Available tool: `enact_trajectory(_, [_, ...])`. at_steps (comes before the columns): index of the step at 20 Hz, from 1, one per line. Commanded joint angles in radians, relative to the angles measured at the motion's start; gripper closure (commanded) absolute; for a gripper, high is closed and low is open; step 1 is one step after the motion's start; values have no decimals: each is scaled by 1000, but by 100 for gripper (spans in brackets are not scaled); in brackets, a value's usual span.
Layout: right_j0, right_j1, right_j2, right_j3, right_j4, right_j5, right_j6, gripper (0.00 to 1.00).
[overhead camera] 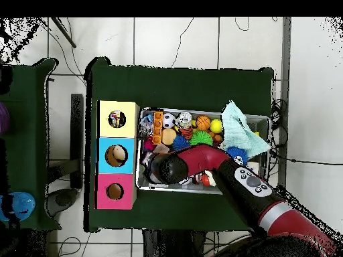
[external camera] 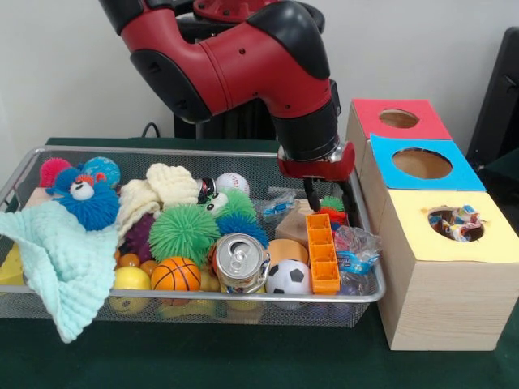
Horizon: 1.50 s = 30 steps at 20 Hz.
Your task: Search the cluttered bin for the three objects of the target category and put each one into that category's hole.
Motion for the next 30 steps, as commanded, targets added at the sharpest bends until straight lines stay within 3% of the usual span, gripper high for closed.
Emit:
enact_trajectory(1, [11, 38, 41, -149, -80, 28, -282, 0])
enact_trajectory(30, [6, 85, 60, -201, -122, 12, -297, 0])
